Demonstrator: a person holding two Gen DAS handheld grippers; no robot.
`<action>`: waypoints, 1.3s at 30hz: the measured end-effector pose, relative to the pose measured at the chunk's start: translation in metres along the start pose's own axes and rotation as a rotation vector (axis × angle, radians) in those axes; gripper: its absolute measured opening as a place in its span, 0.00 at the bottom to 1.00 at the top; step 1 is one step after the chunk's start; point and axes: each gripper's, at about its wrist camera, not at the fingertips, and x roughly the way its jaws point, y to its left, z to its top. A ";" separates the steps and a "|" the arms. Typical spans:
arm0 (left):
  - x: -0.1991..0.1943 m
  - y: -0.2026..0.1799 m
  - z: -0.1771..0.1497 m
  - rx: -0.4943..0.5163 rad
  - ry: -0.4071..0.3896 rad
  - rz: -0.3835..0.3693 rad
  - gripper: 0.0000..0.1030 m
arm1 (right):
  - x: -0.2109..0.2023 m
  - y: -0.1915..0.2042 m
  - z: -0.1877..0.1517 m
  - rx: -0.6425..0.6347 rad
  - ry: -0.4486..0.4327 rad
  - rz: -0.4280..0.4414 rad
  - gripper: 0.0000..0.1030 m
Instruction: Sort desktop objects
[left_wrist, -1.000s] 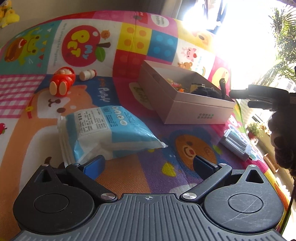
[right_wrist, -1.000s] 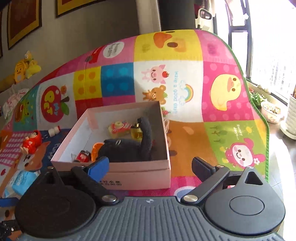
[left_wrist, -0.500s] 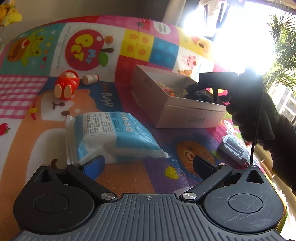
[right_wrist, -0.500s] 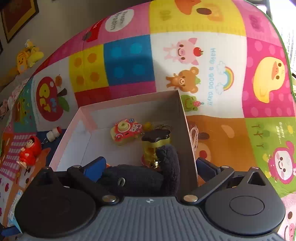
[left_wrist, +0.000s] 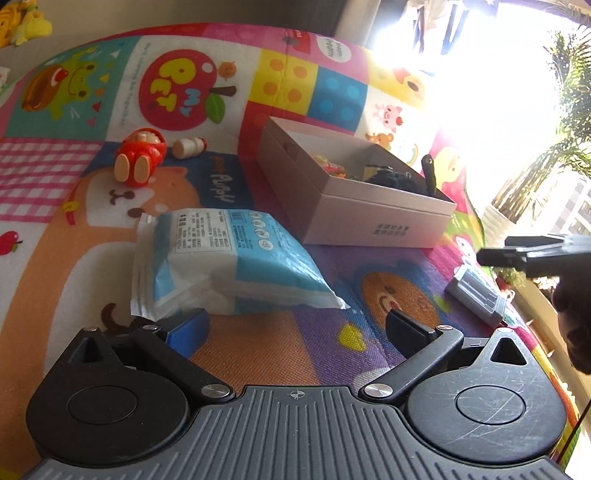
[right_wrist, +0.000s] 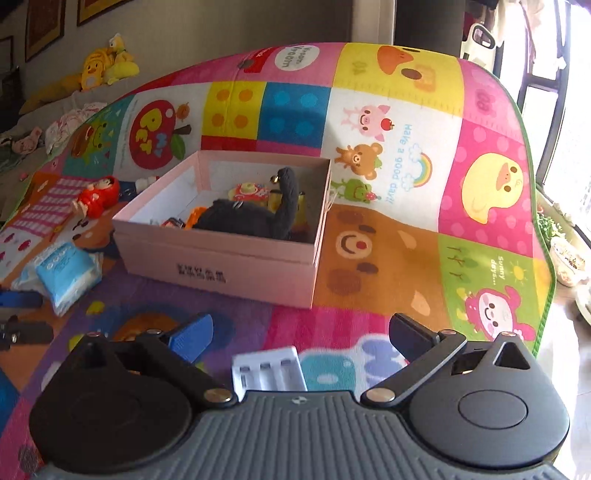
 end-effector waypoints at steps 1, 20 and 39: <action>0.001 -0.002 0.000 0.000 0.001 0.006 1.00 | -0.003 0.007 -0.009 -0.032 0.002 -0.001 0.88; 0.001 -0.010 -0.005 0.014 -0.012 0.075 1.00 | -0.011 0.081 -0.033 -0.254 0.052 0.123 0.92; -0.013 -0.031 0.000 0.142 -0.100 0.123 1.00 | 0.016 0.033 -0.037 0.106 0.102 0.021 1.00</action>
